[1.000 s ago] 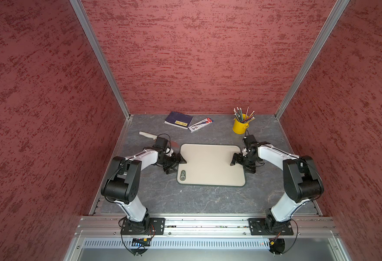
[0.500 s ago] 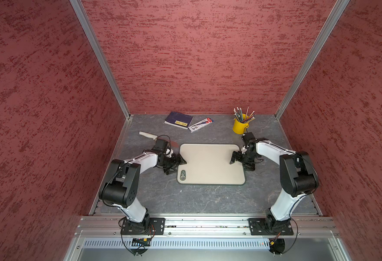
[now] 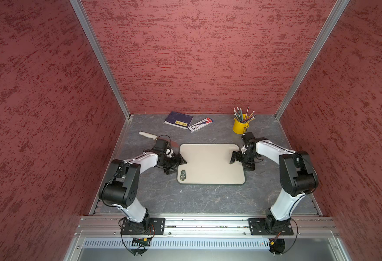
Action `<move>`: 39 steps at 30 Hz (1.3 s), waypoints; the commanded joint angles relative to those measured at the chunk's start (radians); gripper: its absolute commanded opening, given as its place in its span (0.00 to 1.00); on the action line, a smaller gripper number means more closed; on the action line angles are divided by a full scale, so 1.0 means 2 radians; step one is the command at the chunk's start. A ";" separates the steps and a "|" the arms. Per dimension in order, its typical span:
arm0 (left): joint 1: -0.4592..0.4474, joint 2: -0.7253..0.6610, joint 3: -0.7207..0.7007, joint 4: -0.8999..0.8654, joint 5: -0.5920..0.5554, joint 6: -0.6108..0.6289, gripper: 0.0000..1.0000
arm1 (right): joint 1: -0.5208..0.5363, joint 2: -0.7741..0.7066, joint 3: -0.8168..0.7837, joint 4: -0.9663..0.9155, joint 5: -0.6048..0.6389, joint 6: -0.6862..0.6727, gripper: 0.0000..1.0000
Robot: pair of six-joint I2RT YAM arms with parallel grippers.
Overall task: Align the knife with the edge of the cutting board
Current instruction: Move the work surface to the center of the board.
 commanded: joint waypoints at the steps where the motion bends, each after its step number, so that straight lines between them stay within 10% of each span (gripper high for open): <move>1: -0.009 0.023 -0.010 -0.031 -0.021 0.005 0.86 | 0.006 0.010 0.002 0.038 -0.055 -0.007 0.98; 25: -0.007 0.020 -0.015 -0.034 -0.018 0.006 0.86 | 0.005 0.040 0.038 0.025 -0.068 -0.013 0.98; 33: 0.005 0.016 0.013 -0.082 -0.086 0.005 1.00 | -0.003 0.038 0.058 -0.032 0.082 -0.008 0.98; 39: 0.028 0.002 0.053 -0.113 -0.102 0.008 1.00 | -0.033 0.014 0.071 -0.015 0.061 -0.010 0.98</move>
